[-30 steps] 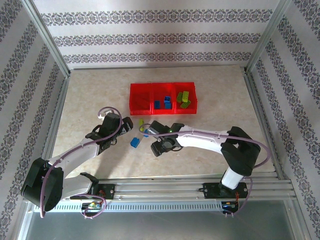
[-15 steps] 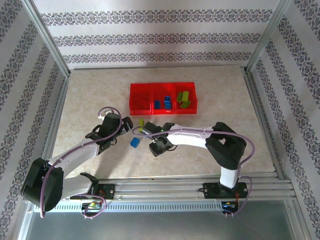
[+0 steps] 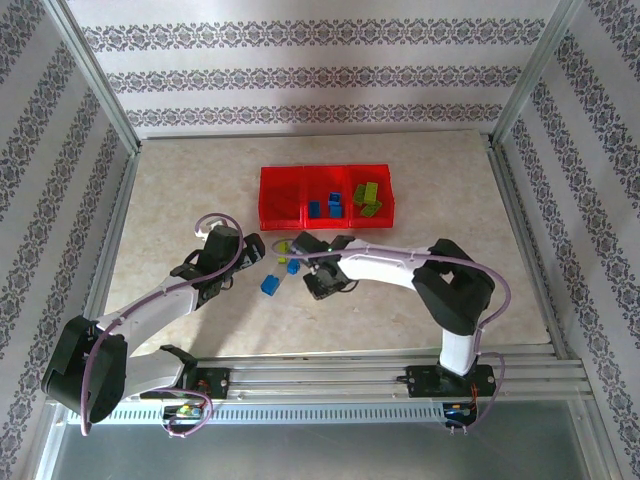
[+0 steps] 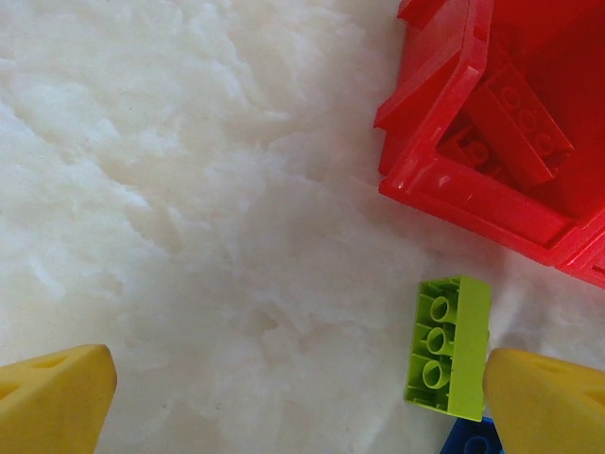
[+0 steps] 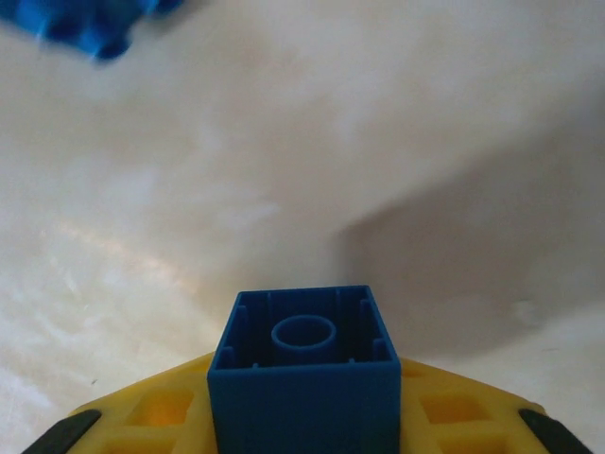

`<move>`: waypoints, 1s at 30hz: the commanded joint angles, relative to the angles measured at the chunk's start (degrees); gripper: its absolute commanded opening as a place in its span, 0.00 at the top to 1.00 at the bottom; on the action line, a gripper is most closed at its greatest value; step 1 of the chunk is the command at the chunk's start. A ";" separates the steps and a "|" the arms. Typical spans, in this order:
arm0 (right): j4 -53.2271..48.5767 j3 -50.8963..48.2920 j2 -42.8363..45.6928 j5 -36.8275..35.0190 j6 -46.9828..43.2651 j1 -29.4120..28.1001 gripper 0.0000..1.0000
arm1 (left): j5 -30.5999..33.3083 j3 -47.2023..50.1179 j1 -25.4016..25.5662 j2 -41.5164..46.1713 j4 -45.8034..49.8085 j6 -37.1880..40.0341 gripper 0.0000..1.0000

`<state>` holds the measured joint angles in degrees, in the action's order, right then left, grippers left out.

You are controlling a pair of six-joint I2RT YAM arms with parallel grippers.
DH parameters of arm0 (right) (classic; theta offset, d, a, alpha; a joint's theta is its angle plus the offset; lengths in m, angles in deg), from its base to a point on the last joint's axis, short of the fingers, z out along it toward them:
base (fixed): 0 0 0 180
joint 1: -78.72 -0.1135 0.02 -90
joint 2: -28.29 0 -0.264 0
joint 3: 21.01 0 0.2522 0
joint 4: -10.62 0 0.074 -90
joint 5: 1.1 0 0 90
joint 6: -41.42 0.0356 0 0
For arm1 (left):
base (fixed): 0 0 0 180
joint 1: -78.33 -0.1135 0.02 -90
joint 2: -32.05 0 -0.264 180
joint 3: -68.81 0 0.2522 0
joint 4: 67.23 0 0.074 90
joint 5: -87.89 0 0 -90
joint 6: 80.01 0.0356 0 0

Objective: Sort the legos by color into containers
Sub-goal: Pick up the lego from the bottom-center of the table, then place the lego in the container.

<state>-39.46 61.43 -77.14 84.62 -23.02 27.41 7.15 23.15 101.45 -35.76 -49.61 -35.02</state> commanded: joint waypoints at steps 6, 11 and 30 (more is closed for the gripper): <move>1.62 12.75 1.83 -4.41 -1.87 9.21 0.73 | 0.06 -0.79 -1.23 0.13 -1.18 1.29 0.00; 2.04 21.58 -3.53 -5.09 -3.50 13.07 0.73 | 1.30 -0.08 -1.54 1.48 -0.57 0.38 0.00; 1.58 42.17 -22.04 -5.08 -6.51 19.49 0.69 | 1.12 -0.77 -2.65 4.54 1.42 3.67 0.00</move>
<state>-37.23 101.17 -97.79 80.14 -28.09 46.44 8.44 23.43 99.57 -31.95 -49.53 -33.27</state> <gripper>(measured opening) 0.311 0.995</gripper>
